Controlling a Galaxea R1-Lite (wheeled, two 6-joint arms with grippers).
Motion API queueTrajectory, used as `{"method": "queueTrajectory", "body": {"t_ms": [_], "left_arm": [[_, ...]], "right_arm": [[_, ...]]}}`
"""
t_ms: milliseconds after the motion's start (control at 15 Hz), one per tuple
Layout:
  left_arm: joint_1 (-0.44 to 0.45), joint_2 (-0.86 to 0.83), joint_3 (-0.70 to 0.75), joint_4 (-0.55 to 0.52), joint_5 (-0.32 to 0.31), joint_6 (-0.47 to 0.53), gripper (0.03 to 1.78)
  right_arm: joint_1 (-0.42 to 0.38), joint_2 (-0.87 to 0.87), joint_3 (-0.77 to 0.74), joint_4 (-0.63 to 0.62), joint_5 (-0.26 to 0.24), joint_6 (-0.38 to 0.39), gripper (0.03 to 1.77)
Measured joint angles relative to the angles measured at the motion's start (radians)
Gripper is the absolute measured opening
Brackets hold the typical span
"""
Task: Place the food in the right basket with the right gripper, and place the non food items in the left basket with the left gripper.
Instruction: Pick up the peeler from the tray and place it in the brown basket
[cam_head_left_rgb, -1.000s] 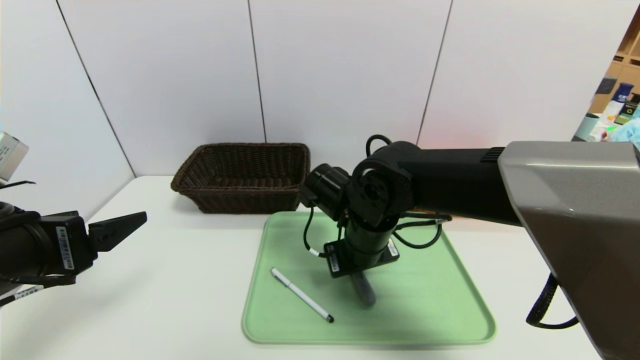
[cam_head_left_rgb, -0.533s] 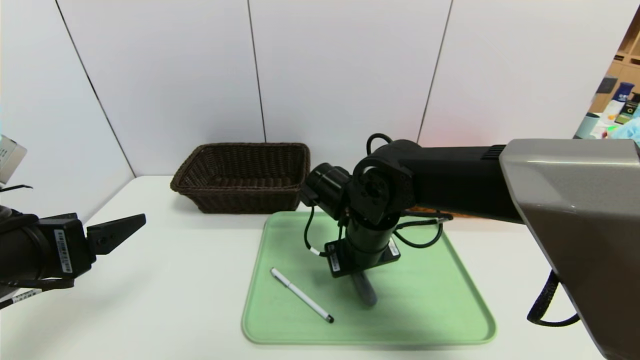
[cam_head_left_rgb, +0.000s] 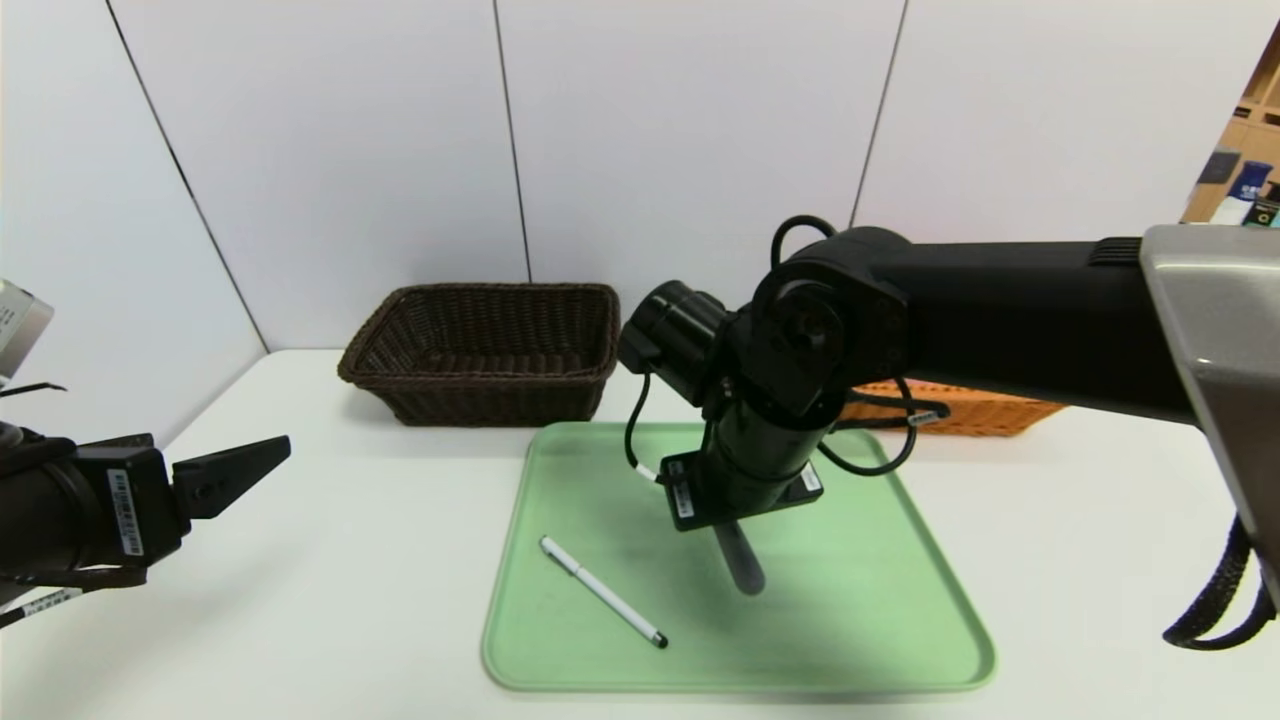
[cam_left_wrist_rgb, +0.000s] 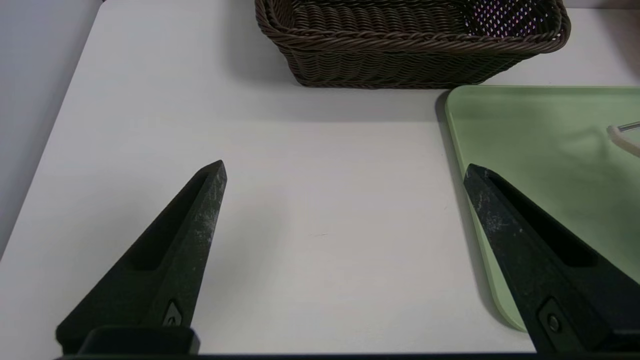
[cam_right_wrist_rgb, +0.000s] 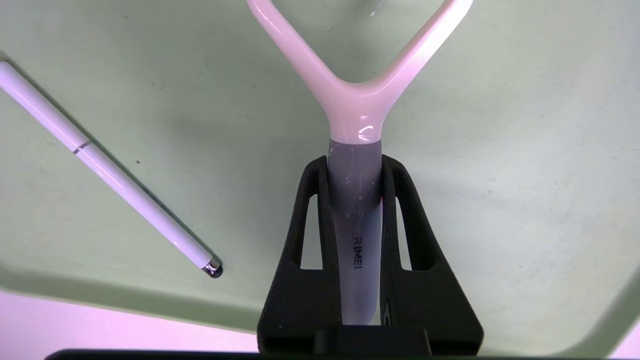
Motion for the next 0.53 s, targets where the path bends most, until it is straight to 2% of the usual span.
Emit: {"method": "queueTrajectory", "body": {"t_ms": [400, 533], "left_arm": [[0.0, -0.004, 0.013, 0.0, -0.001, 0.002, 1.69], [0.0, -0.003, 0.014, -0.001, -0.002, 0.003, 1.69]], "right_arm": [[0.009, -0.136, -0.003, -0.023, -0.016, -0.008, 0.24], [0.02, -0.188, -0.003, -0.107, -0.019, -0.025, 0.24]]}}
